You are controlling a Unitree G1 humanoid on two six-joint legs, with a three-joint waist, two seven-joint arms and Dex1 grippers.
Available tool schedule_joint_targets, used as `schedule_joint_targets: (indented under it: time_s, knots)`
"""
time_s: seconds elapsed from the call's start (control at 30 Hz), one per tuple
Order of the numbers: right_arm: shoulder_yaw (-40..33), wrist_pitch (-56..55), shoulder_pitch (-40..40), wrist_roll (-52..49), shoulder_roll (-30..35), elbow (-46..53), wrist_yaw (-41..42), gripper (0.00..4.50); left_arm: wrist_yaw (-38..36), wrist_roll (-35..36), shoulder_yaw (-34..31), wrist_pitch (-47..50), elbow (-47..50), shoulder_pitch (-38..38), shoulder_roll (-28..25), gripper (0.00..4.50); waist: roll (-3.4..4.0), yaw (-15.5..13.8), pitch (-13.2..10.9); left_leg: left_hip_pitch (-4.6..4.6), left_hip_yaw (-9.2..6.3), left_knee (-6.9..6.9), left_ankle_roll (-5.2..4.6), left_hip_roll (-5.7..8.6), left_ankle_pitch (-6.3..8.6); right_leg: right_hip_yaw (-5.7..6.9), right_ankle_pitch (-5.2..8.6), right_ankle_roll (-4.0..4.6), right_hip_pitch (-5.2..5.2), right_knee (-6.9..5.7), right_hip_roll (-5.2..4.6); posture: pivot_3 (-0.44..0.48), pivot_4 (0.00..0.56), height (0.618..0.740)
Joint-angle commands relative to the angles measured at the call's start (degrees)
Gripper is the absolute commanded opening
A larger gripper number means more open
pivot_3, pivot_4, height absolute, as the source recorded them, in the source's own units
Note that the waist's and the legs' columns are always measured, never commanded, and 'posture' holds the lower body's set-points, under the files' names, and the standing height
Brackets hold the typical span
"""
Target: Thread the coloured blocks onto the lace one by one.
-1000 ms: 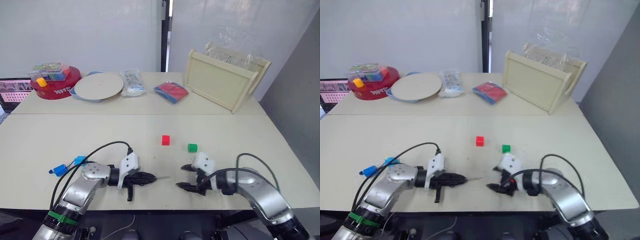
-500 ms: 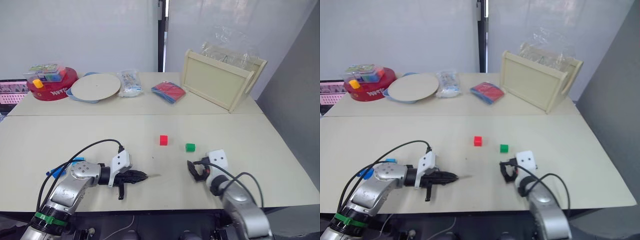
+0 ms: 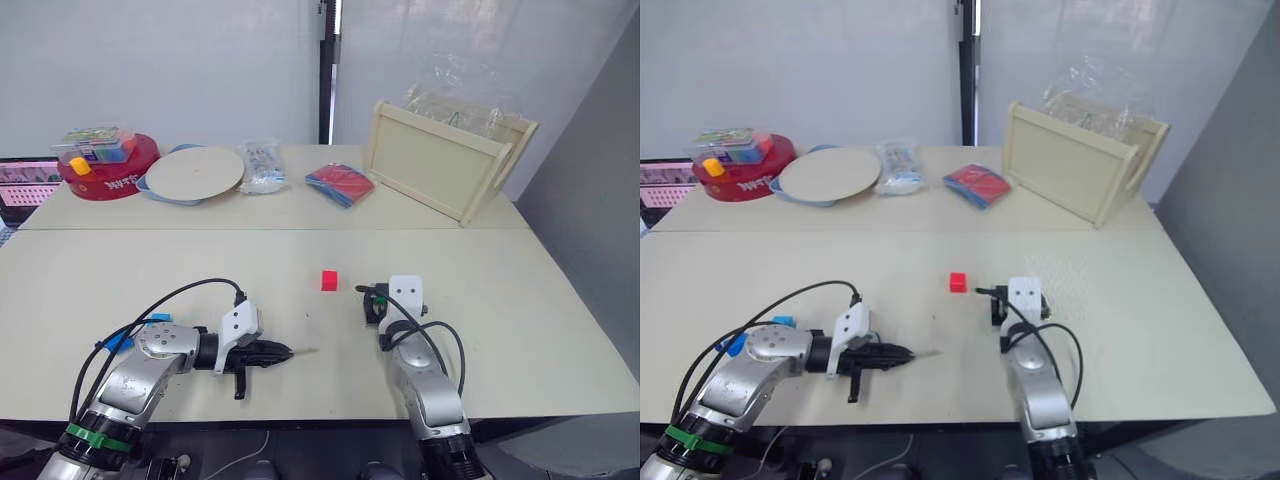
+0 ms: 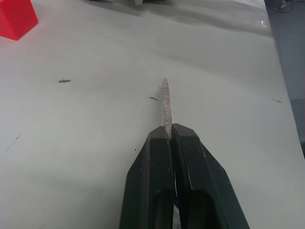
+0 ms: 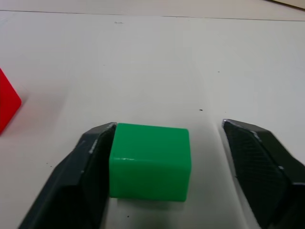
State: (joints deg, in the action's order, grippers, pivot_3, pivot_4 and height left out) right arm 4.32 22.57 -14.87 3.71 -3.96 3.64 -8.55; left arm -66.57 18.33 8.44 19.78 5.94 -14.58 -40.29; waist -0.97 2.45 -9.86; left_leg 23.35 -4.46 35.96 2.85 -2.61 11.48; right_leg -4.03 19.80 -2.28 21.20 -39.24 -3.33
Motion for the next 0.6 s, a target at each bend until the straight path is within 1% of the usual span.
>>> schedule_joint_targets:
  time_s: [0.03, 0.13, 0.2, 0.27, 0.43, 0.5, 0.6]
  knots:
    - [1.65, -1.15, 1.64, 0.42, -0.34, 1.23, 1.13, 2.3, -0.16, 0.9, -1.31, -0.16, 2.32, 0.59, -0.67, 0.0, 0.0, 0.05, 0.0, 0.0, 0.0, 0.0, 0.0, 0.0, 0.0, 0.0, 0.0, 0.0, 0.0, 0.0, 0.0, 0.0, 0.15, 0.74]
    - [2.38, -0.77, 4.03, 0.1, -0.19, 3.5, 2.11, 1.25, -0.15, 0.94, -1.41, -0.02, 2.67, 0.68, -0.79, 0.0, 0.0, 0.08, 0.0, -0.01, 0.0, -0.02, 0.0, -0.01, 0.0, 0.0, 0.0, 0.0, 0.01, 0.0, 0.01, 0.0, 0.15, 0.74]
    - [2.79, -0.38, 6.42, -0.43, 0.22, 6.87, 3.25, 1.22, -0.08, 0.91, -1.46, -0.04, 2.87, 0.79, -0.77, 0.0, 0.0, 0.03, 0.0, 0.0, 0.0, -0.03, 0.0, -0.01, 0.0, 0.0, 0.0, 0.0, 0.01, 0.0, 0.01, 0.0, 0.15, 0.74]
    - [4.26, 0.73, 10.28, -0.66, 0.98, 12.69, 4.95, 1.22, -0.03, 0.87, -1.51, -0.15, 3.12, 0.93, -0.78, 0.0, 0.0, -0.06, 0.0, 0.02, 0.0, -0.03, 0.0, -0.01, 0.0, 0.01, 0.0, 0.0, 0.01, 0.02, 0.01, 0.0, 0.15, 0.74]
    - [9.78, 3.52, 20.71, -2.32, 3.92, 24.65, 10.34, 1.22, -0.1, 0.91, -1.34, -0.07, 2.83, -0.07, -0.43, 0.0, 0.0, 0.0, 0.0, 0.04, -0.01, -0.05, -0.01, -0.02, 0.01, 0.01, 0.0, 0.0, 0.03, 0.05, 0.01, 0.0, 0.15, 0.74]
    - [10.29, 5.6, 22.55, -4.02, 4.1, 25.78, 12.2, 1.22, -0.09, 0.69, -1.05, -0.15, 2.37, -0.76, -0.16, 0.0, 0.0, 0.19, 0.0, 0.01, -0.01, -0.05, -0.01, -0.03, 0.01, 0.01, 0.0, 0.0, 0.03, 0.03, 0.03, 0.0, 0.15, 0.74]
    - [10.78, 7.12, 21.78, -5.81, 4.39, 24.09, 14.88, 1.22, 0.15, 0.4, -0.48, 0.01, 2.3, -1.37, 0.31, 0.0, -0.01, 0.25, 0.01, -0.05, -0.01, -0.04, -0.01, -0.05, 0.0, 0.01, 0.0, 0.0, -0.01, 0.01, 0.06, 0.0, 0.15, 0.74]
